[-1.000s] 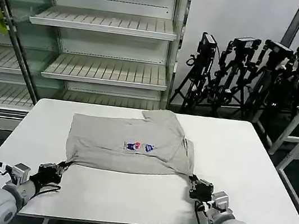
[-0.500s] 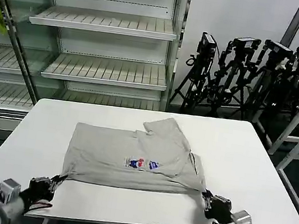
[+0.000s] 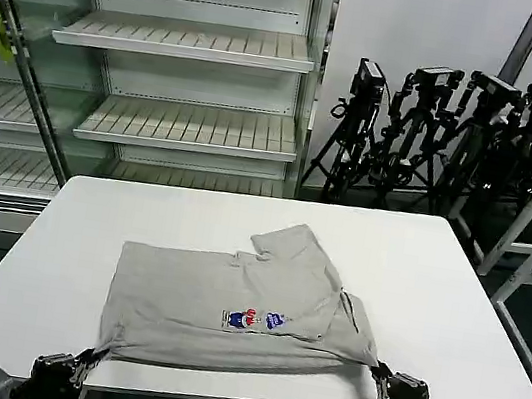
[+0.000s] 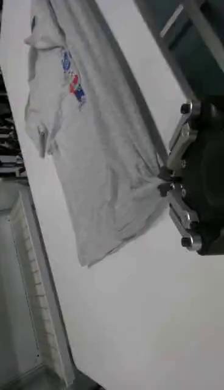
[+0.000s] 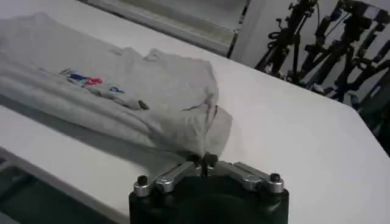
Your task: Fold and organize the clothes.
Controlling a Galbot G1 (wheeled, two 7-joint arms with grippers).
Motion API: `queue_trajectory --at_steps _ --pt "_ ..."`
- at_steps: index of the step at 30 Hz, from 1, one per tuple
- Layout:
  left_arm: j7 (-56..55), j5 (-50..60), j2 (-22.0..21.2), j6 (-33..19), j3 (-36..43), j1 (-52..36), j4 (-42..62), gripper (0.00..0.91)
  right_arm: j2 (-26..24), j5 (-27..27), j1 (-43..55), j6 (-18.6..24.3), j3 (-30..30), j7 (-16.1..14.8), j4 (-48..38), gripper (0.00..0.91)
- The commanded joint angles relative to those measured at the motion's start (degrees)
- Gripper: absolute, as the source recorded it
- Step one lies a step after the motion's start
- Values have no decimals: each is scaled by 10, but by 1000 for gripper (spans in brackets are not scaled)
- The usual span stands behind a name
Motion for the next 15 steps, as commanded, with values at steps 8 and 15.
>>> queue_trajectory --at_steps 8,15 --pt "-15 11 -11 5 -26 59 -48 907 -14 -8 -33 -40 22 8 35 907" --pt "-25 22 -22 8 -32 61 -65 907 -16 -1 -48 -49 41 16 60 907"
